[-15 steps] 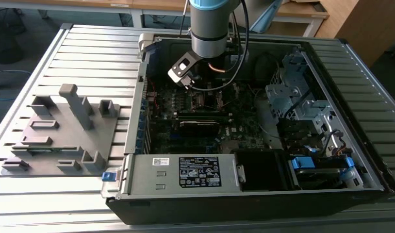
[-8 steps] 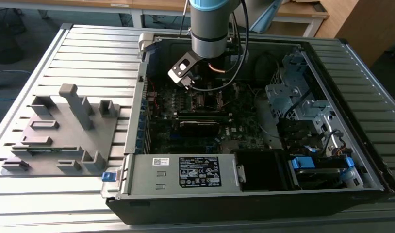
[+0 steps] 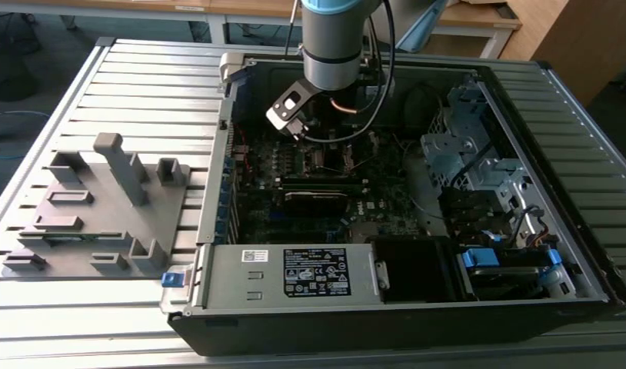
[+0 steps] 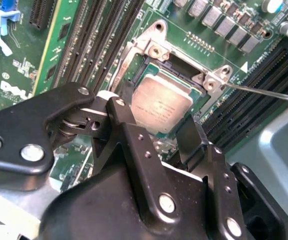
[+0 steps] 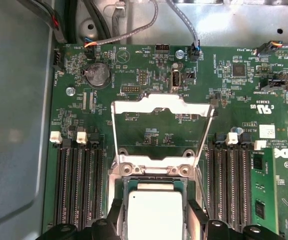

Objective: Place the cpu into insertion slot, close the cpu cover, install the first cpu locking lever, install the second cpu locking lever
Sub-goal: 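Place the cpu into insertion slot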

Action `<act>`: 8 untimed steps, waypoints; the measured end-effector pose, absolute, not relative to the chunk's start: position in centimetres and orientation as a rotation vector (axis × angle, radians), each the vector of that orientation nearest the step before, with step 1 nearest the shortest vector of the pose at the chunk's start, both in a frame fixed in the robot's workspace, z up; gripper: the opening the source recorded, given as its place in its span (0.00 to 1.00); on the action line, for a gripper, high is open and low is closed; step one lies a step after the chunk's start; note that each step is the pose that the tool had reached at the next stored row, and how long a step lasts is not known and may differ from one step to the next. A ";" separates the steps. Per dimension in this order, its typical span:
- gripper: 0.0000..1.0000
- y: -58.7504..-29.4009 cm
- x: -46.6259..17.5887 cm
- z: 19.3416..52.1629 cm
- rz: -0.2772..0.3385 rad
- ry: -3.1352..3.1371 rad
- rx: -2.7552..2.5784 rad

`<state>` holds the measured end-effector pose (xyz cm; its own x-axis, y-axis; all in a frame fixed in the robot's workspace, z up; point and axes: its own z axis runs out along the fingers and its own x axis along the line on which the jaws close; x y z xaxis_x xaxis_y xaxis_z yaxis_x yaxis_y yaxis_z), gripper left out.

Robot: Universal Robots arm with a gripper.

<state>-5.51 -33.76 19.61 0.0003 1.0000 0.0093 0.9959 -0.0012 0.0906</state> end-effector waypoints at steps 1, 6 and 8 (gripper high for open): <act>0.61 -33.8 -5.5 19.8 0.109 2.179 2.180; 0.61 -33.8 -5.5 20.4 0.109 2.179 2.180; 0.61 -33.8 -5.5 20.4 0.110 2.179 2.180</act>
<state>-5.50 -33.75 20.37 0.0003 1.0000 0.0098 0.9959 -0.0012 0.0909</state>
